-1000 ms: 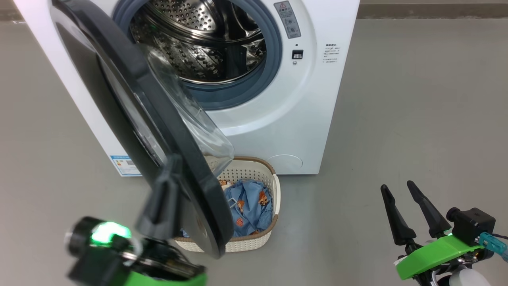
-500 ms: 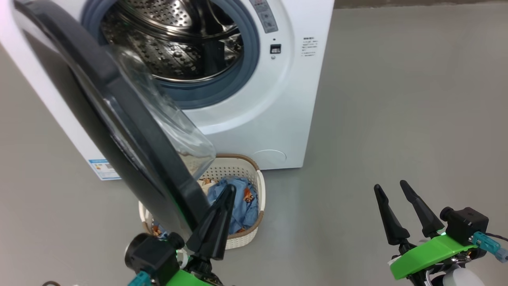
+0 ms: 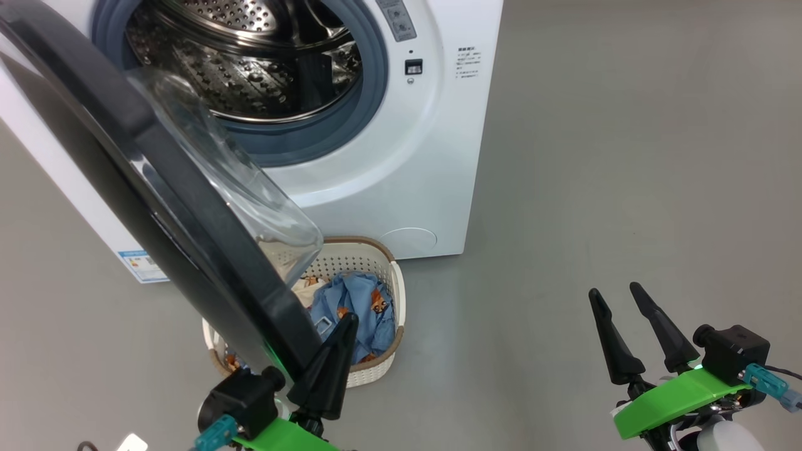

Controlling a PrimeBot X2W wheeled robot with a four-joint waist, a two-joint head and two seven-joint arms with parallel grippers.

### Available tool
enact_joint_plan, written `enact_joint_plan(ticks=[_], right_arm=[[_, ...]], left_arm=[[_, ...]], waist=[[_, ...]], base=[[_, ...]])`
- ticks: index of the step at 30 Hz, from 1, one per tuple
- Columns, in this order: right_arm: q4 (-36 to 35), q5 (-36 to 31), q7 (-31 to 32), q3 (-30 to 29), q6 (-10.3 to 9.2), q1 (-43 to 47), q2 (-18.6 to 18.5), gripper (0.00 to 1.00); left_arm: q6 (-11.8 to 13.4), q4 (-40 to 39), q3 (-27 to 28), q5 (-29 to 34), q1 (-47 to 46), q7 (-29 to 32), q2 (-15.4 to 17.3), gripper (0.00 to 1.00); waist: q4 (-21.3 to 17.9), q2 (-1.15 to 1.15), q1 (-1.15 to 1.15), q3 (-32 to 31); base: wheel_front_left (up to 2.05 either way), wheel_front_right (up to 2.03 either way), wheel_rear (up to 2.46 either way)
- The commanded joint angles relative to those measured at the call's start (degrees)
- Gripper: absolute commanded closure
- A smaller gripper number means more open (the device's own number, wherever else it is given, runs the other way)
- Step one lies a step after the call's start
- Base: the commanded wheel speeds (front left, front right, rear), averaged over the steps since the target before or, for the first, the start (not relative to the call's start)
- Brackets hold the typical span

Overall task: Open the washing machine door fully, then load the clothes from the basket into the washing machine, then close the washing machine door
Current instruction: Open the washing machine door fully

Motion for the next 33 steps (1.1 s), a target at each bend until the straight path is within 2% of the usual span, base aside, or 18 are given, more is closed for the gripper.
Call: enact_joint_plan(ticks=[1, 9, 33], right_arm=[[-1.1, 0.1, -0.7, 1.3, 0.09, -2.0, -0.3, 0.0], [-0.7, 0.1, -0.7, 1.3, 0.09, -1.9, -0.1, 0.0], [1.6, 0.5, -0.7, 0.0, 0.09, -1.1, 1.1, 0.0]], left_arm=[[0.4, -0.8, 2.4, -0.6, -2.5, -0.7, 0.2, 1.0], [0.9, 0.7, 3.8, -1.1, -3.0, -1.4, 0.6, 1.0], [3.7, -1.3, 6.0, -1.6, 0.8, -0.6, 4.1, 1.0]], waist=[[0.3, 0.0, 0.0, 0.1], [3.5, 0.0, 0.0, 0.0], [16.9, 0.0, 0.0, -1.6]], base=[[0.0, 0.0, 0.0], [0.0, 0.0, 0.0], [0.0, 0.0, 0.0]])
